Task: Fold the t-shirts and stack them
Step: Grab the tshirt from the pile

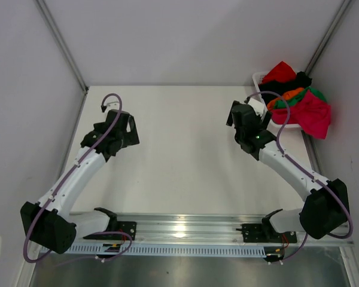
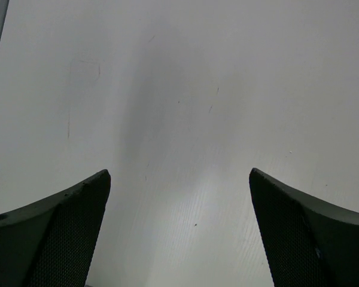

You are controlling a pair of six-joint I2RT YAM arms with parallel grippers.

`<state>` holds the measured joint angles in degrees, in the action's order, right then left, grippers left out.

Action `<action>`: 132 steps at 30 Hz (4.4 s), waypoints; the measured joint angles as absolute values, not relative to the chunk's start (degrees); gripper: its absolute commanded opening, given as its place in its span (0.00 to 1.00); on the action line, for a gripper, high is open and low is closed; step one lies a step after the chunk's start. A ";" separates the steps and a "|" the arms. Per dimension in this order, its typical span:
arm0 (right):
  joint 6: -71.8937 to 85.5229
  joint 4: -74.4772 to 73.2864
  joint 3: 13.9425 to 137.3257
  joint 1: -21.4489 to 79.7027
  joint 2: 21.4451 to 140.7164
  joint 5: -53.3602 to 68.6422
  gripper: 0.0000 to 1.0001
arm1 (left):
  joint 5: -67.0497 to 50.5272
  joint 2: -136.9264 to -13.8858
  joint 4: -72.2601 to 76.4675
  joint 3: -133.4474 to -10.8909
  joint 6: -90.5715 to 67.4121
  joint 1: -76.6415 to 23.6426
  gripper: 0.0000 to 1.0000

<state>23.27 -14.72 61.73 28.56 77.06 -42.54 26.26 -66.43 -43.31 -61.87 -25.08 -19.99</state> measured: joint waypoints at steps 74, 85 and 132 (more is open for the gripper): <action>55.18 -6.81 73.84 -5.30 102.39 -49.65 0.96 | 17.74 -57.45 -42.17 -55.72 -23.38 -19.97 0.96; 53.82 -0.95 71.37 -9.19 91.24 -42.78 0.96 | 17.82 -57.45 -42.68 -55.72 -23.31 -19.97 0.96; 49.36 1.50 69.97 -9.08 95.96 -31.92 0.47 | 24.97 -65.56 -46.28 -55.72 -22.92 -20.16 0.96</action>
<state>49.36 1.50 69.97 -9.08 95.96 -31.92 24.97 -65.56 -46.28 -55.72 -22.92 -20.16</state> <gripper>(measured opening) 0.245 0.955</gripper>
